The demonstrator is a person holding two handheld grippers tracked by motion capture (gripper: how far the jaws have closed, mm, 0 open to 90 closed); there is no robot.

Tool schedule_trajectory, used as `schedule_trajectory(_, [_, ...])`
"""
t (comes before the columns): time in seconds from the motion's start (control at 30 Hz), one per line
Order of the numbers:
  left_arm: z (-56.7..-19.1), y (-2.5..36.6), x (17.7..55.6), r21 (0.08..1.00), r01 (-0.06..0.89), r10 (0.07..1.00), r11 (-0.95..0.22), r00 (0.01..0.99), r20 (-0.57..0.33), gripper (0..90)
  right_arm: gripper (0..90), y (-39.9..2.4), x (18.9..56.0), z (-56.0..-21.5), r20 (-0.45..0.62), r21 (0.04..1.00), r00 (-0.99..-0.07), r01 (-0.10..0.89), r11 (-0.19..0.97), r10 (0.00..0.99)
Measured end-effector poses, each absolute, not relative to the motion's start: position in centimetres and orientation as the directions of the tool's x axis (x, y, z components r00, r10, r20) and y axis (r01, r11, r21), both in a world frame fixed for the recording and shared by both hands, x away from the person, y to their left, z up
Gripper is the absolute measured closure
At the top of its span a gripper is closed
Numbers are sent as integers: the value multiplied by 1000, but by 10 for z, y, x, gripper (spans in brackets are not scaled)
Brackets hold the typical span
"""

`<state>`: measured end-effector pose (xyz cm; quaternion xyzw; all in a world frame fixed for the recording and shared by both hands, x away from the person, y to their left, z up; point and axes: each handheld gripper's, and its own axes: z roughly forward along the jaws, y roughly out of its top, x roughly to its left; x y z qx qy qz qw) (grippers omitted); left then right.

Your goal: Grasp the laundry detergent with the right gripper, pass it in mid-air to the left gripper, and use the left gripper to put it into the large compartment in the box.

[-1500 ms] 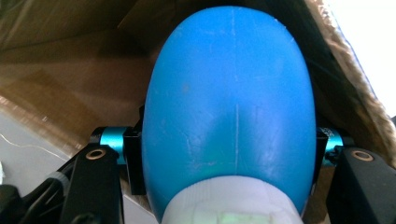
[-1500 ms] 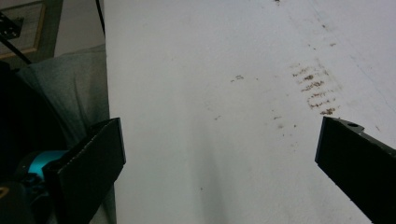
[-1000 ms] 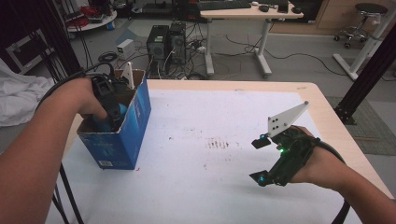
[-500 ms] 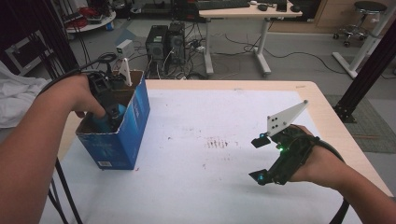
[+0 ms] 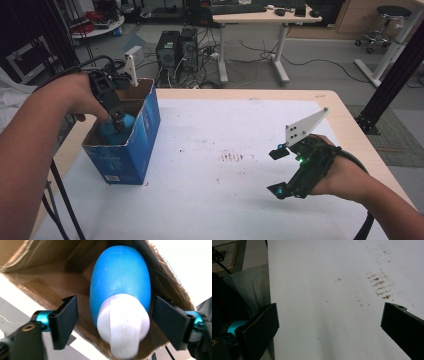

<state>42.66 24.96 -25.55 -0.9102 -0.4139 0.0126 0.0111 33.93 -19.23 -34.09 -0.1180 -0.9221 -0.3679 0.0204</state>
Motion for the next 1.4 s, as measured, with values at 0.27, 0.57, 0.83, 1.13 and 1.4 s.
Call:
schedule_trajectory(0.27, [-236, 245, 420, 2, 736, 736, -677, 677, -16, 153, 7, -193, 345, -329, 115, 645, -973, 225, 731, 198])
schedule_trajectory(0.57, [-213, 230, 410, 37, 668, 668, -743, 744, -19, 96, 7, -192, 351, -305, 108, 573, -980, 201, 794, 170])
schedule_trajectory(0.83, [-205, 213, 404, 45, 619, 618, -784, 785, -31, 56, 7, -190, 360, -282, 73, 496, -986, 169, 852, 153])
schedule_trajectory(1.13, [-206, 182, 400, 36, 521, 518, -853, 853, -71, 16, 7, -184, 368, -257, 22, 394, -992, 120, 911, 121])
schedule_trajectory(1.4, [-206, 151, 394, 34, 409, 404, -912, 909, -100, 16, 7, -182, 375, -244, 11, 342, -994, 103, 934, 106])
